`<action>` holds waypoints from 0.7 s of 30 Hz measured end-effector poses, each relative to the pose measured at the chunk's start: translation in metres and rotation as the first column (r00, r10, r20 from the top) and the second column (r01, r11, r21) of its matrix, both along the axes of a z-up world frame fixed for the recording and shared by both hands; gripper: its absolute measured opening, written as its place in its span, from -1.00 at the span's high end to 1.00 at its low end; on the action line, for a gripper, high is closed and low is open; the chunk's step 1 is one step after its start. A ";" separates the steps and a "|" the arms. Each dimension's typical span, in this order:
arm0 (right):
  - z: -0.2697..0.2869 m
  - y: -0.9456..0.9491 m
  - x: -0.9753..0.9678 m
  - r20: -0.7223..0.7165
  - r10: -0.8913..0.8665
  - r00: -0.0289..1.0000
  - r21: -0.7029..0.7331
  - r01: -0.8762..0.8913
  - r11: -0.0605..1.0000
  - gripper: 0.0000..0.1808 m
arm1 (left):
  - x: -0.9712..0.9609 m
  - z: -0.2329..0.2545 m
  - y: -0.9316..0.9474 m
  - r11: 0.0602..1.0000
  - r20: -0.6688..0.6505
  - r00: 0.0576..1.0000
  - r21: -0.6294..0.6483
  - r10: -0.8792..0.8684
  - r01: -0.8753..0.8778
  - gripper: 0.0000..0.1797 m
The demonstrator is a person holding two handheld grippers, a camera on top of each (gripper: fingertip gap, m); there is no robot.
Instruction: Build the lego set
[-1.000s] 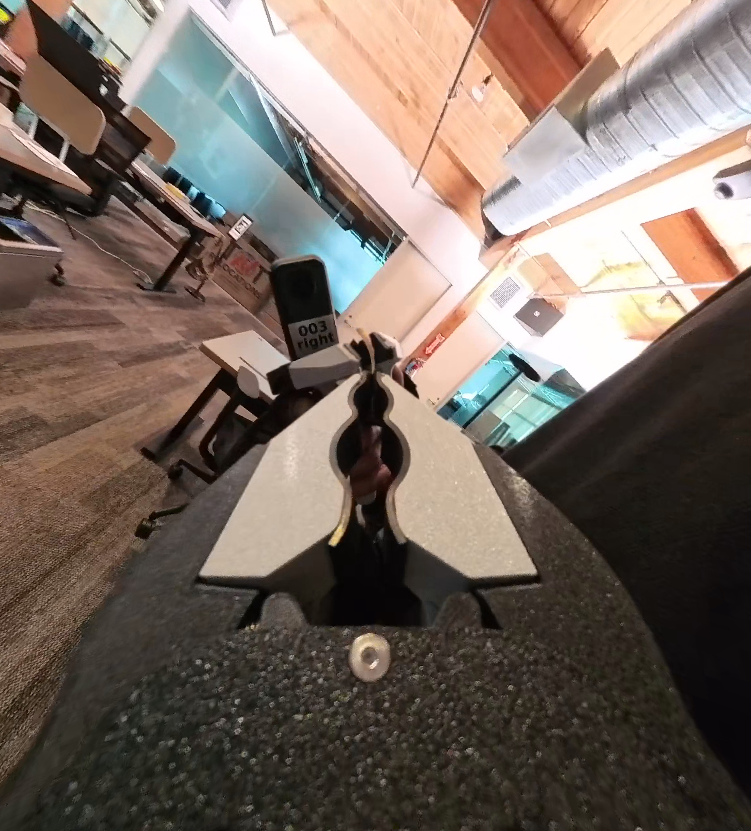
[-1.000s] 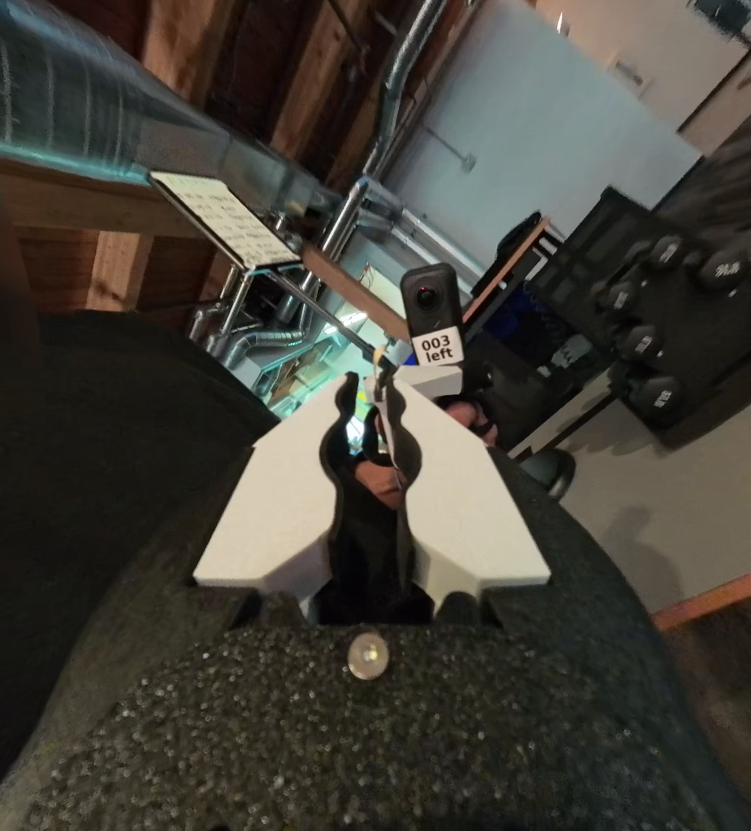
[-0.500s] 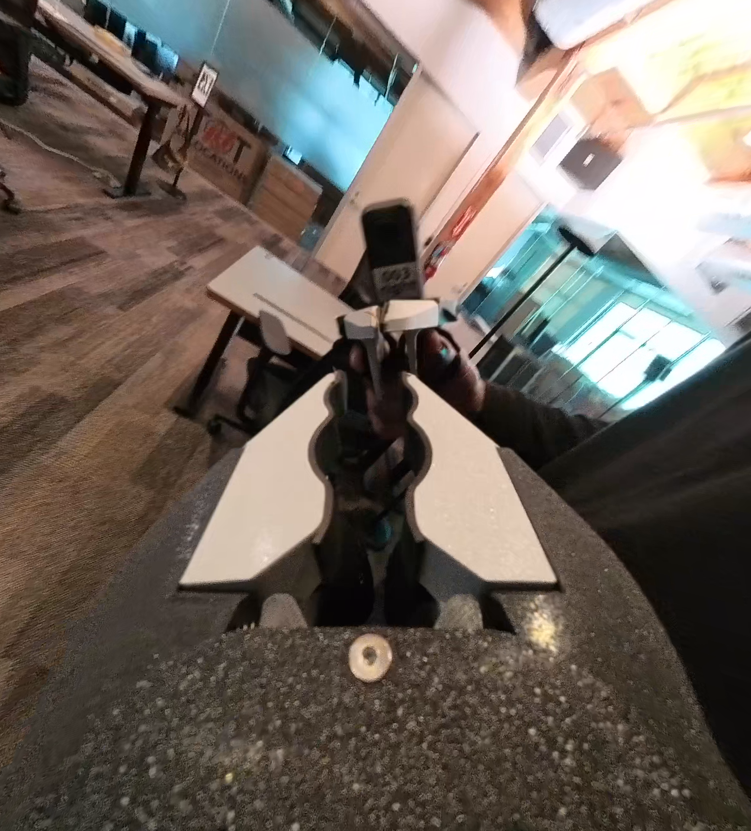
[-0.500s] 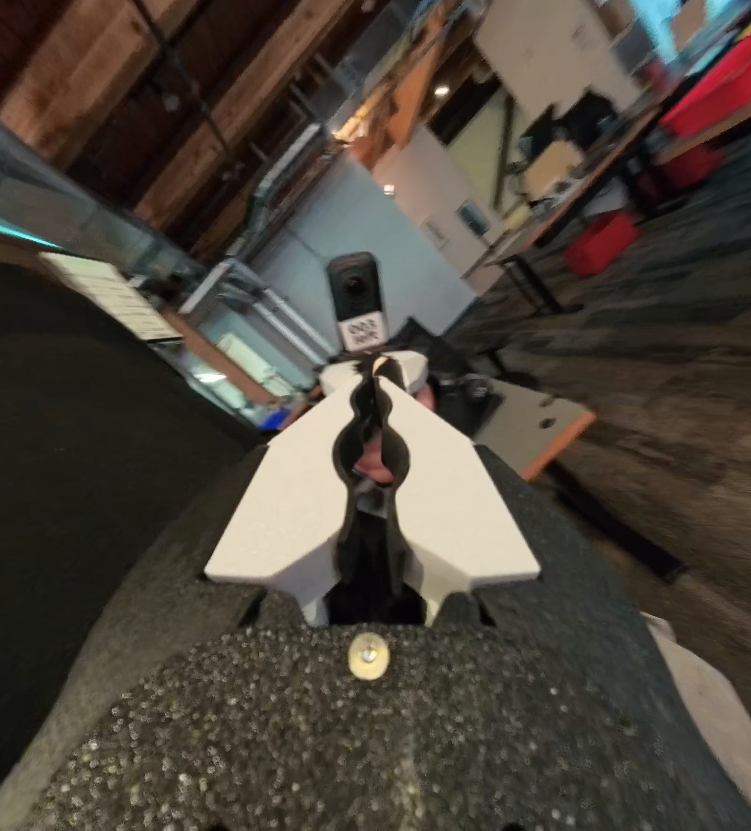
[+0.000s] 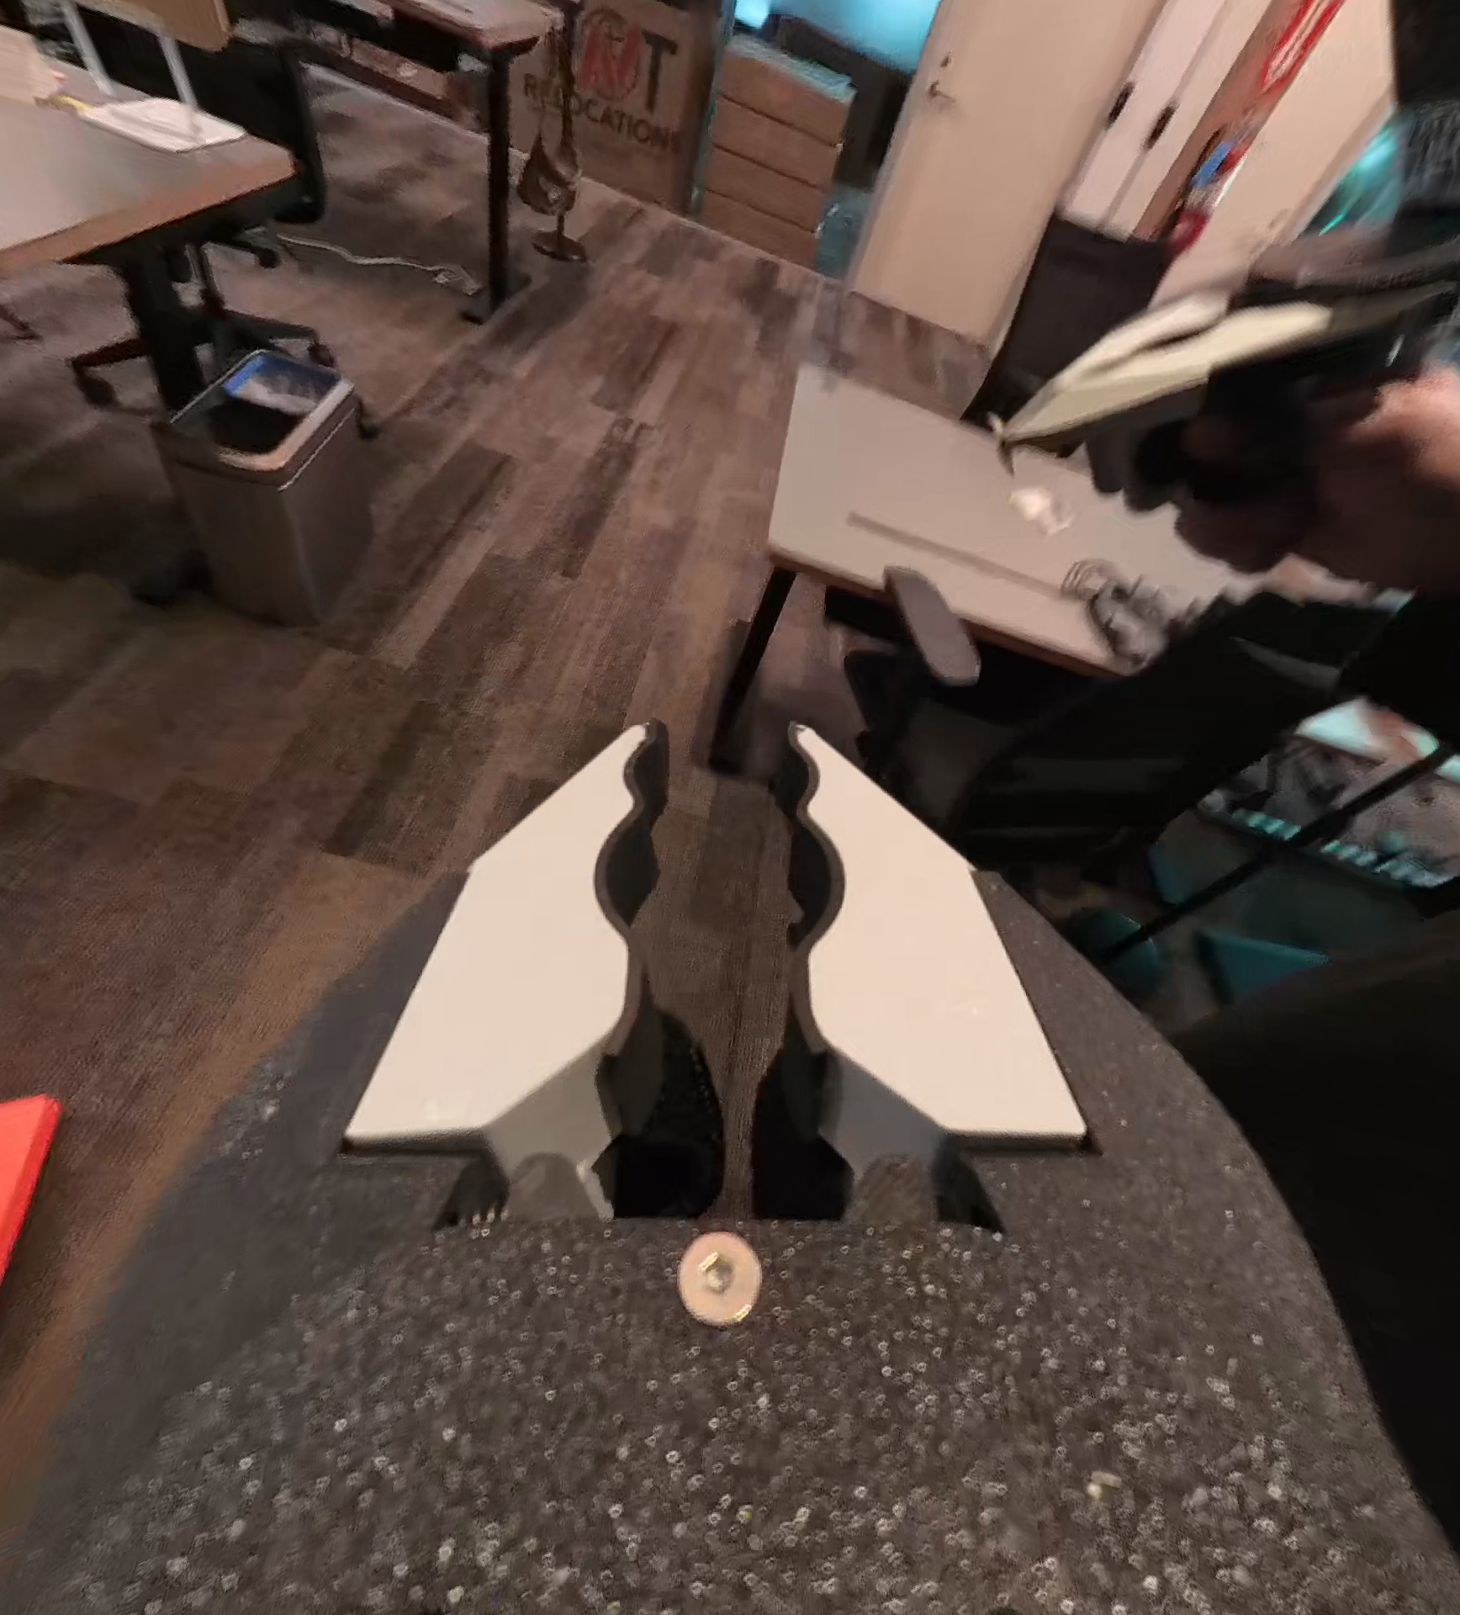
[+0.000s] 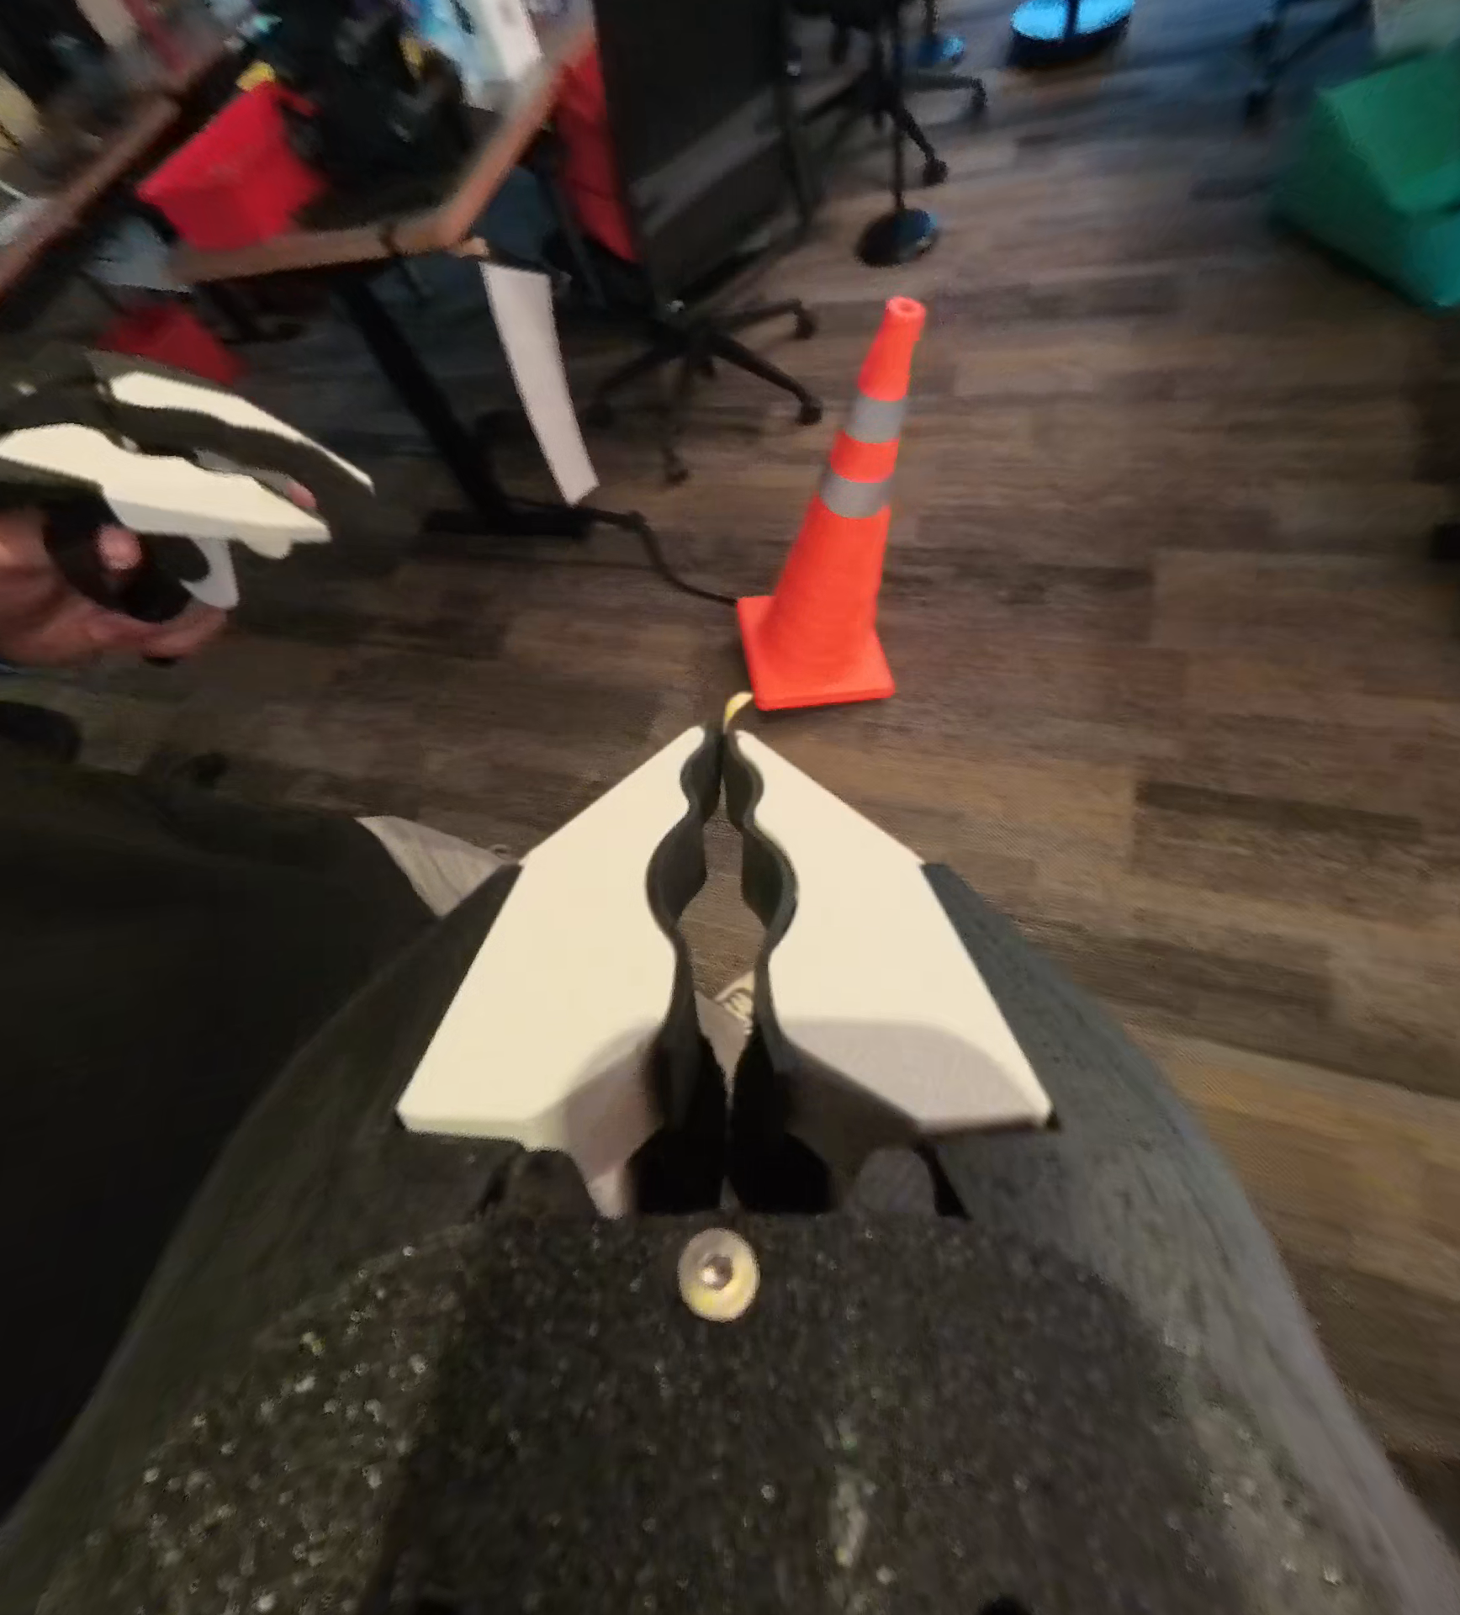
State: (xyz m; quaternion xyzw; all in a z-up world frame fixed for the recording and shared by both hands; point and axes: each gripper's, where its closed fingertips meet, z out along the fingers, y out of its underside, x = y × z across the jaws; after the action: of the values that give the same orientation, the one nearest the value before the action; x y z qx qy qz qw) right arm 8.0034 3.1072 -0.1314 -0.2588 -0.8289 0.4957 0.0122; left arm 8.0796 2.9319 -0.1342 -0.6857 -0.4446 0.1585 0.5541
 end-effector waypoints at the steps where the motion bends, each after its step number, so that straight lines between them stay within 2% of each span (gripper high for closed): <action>1: 0.002 0.003 -0.026 -0.008 -0.021 1.000 0.020 0.021 1.000 1.00 | -0.030 0.003 -0.004 0.999 0.006 1.000 0.030 -0.013 0.013 0.76; 3: 0.001 0.010 -0.079 -0.015 -0.072 0.997 0.050 0.072 0.996 1.00 | -0.090 0.008 -0.009 0.996 0.040 0.998 0.081 -0.047 0.043 0.76; 6: -0.001 0.015 -0.153 0.015 -0.159 0.987 0.002 0.159 0.987 1.00 | -0.175 0.013 -0.016 0.991 0.038 0.995 0.095 -0.096 0.092 0.76; 14: -0.070 0.039 -0.402 0.052 -0.259 0.965 -0.049 0.261 0.964 1.00 | -0.425 0.007 -0.019 0.995 -0.078 0.992 -0.026 -0.095 0.093 0.83; 18: -0.092 0.054 -0.548 0.027 -0.229 0.973 -0.023 0.230 0.973 1.00 | -0.563 -0.001 -0.010 0.989 -0.071 0.997 -0.144 -0.018 0.008 0.86; 21: -0.103 0.061 -0.658 -0.008 -0.177 0.984 0.010 0.177 0.984 1.00 | -0.656 0.014 0.002 0.986 -0.037 0.999 -0.166 0.024 -0.030 0.86</action>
State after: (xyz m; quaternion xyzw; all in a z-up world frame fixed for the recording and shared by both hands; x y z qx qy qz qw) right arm 7.3454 3.1685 -0.2341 -0.3295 -0.8053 0.4891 0.0606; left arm 7.4233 2.9344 -0.1198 -0.7205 -0.4293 0.2146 0.5006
